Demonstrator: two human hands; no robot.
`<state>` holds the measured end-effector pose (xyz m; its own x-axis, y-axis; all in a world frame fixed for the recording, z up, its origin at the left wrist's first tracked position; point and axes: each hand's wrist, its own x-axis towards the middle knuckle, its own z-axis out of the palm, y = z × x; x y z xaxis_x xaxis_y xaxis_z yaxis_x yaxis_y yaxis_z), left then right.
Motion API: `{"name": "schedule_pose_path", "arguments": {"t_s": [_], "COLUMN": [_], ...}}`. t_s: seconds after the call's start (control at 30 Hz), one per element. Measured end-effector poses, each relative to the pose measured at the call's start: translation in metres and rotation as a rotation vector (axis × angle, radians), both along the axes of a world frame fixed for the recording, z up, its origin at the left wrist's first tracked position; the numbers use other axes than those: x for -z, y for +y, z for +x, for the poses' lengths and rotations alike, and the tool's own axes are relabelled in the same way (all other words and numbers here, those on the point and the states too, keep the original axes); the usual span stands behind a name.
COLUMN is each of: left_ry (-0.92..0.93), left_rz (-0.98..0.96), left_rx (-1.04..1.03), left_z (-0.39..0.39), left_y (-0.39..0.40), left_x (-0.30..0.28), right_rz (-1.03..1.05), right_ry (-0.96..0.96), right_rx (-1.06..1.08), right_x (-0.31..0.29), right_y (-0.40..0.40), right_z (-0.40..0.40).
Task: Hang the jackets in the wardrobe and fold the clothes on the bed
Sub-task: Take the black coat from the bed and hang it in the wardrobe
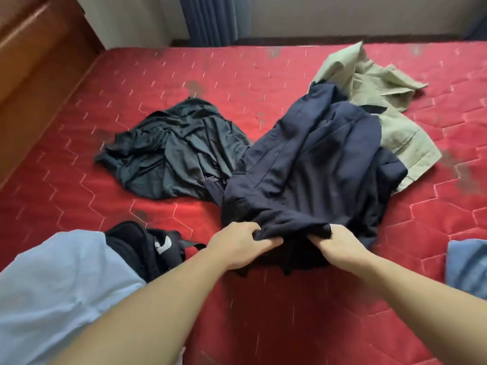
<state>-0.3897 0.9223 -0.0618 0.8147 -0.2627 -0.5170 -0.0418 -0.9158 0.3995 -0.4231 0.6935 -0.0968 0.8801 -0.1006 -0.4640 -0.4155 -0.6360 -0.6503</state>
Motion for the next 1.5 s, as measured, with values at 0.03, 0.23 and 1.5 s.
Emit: {"name": "schedule_pose_path", "arguments": {"t_s": [0.03,0.23,1.5], "left_ry": [-0.047,-0.289,-0.113], "left_rz": [-0.019,-0.068,-0.696], "left_rx": [0.013,0.390,0.087], "left_z": [0.006,0.013,-0.052], "left_y": [-0.006,-0.046,-0.179], "left_x": [-0.025,-0.193,-0.446], "right_rz": [0.053,0.260,0.201], "right_ry": [-0.042,-0.237,-0.377], "right_rx": [0.080,0.472,-0.168], "right_x": [-0.021,-0.184,-0.471], "right_y": [-0.004,-0.047,-0.122], "right_z": [0.003,0.026,-0.090]}}
